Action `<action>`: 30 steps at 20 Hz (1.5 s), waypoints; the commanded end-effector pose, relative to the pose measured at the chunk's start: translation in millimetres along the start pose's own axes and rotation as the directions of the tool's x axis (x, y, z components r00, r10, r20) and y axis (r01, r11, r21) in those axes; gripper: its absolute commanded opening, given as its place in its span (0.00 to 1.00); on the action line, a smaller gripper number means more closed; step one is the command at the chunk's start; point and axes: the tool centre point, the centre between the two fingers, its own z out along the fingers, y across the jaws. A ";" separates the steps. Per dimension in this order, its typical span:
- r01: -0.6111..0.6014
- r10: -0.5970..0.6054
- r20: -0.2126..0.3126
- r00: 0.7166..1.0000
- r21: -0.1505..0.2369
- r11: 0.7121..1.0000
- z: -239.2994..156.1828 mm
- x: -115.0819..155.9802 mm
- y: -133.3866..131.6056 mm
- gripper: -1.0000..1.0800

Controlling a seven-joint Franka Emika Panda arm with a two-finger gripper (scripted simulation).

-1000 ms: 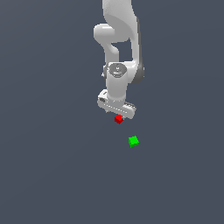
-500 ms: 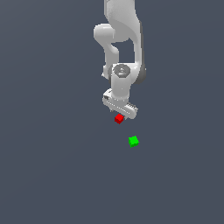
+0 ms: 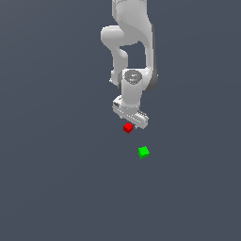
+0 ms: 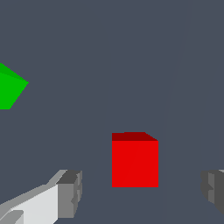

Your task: Stack the red cube on top of the green cube.

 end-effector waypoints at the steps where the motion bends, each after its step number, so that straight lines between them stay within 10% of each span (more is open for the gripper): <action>1: 0.002 -0.002 0.000 1.000 0.000 1.000 -0.3 0.7 -0.1 0.96; 24: 0.006 -0.006 0.000 1.000 0.000 1.000 49.3 1.2 0.5 0.96; 25: 0.006 -0.006 0.000 1.000 0.000 1.000 49.3 1.2 0.5 0.00; 30: 0.006 -0.006 0.000 1.000 0.000 1.000 49.3 1.2 0.5 0.00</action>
